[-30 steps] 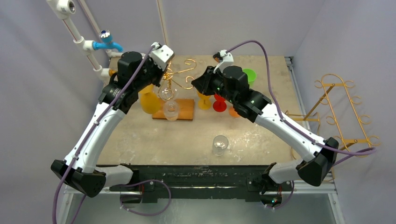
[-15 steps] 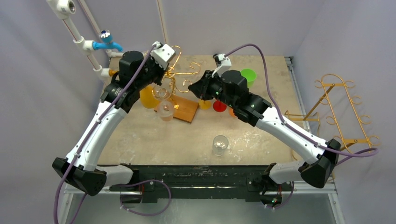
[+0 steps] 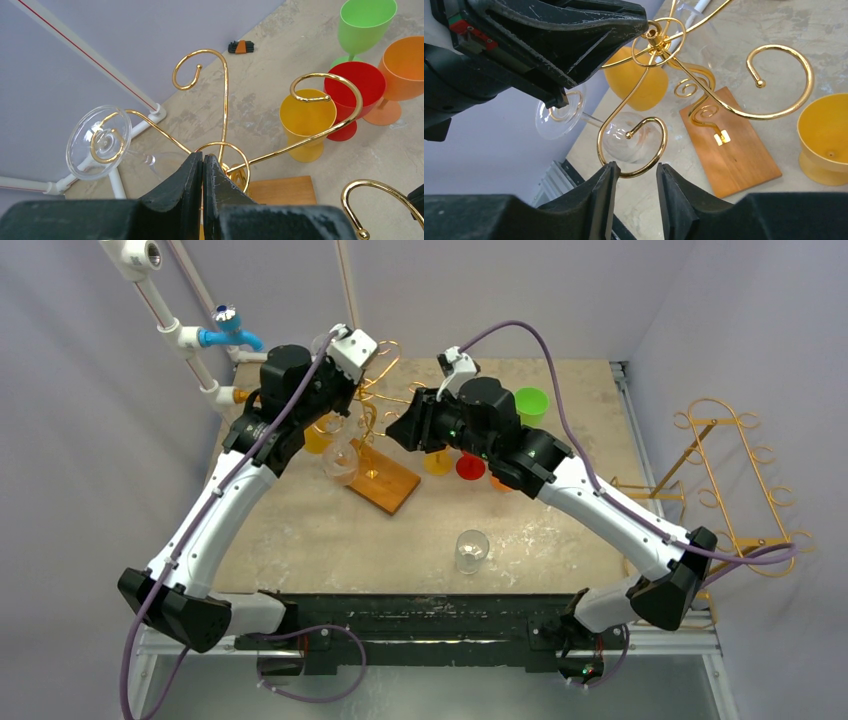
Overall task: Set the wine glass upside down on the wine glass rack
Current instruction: Adjust the wine rack at the center of the board.
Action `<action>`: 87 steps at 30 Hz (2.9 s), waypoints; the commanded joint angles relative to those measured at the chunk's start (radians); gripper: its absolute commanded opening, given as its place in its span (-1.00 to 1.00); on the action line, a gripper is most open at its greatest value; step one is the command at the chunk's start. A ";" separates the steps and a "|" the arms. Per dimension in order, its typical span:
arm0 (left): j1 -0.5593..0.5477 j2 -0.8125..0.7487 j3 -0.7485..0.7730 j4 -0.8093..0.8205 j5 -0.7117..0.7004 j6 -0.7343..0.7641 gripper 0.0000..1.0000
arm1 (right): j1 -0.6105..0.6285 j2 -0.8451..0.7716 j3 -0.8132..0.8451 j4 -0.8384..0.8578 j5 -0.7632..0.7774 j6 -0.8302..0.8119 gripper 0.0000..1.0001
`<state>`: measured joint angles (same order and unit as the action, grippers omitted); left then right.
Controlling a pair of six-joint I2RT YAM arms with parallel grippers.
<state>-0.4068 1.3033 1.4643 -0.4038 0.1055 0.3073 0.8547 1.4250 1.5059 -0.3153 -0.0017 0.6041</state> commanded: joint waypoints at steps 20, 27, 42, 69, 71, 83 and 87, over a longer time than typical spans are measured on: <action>0.000 -0.048 -0.039 -0.105 0.001 0.006 -1.00 | -0.220 0.053 0.266 -0.170 -0.164 -0.143 0.02; 0.000 -0.055 -0.043 -0.111 -0.001 0.003 -1.00 | -0.263 0.154 0.282 -0.150 -0.205 -0.157 0.00; 0.000 -0.065 -0.060 -0.105 0.002 0.006 -1.00 | -0.279 0.100 0.083 0.037 -0.327 -0.057 -0.49; 0.000 0.009 -0.030 -0.033 -0.054 0.024 -1.00 | -0.210 -0.017 -0.106 0.144 -0.278 0.055 -0.79; 0.000 0.013 -0.022 -0.032 -0.050 0.023 -1.00 | -0.205 -0.020 -0.116 0.147 -0.273 0.063 -0.80; 0.000 0.022 -0.020 -0.024 -0.061 0.023 -1.00 | -0.155 -0.030 -0.060 0.140 -0.240 0.069 -0.85; 0.000 0.027 -0.015 -0.023 -0.064 0.023 -1.00 | -0.154 -0.017 -0.035 0.127 -0.236 0.069 -0.86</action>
<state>-0.4126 1.2785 1.4441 -0.4156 0.0723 0.3260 0.6518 1.4261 1.3956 -0.1787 -0.1356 0.6746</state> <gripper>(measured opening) 0.066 0.179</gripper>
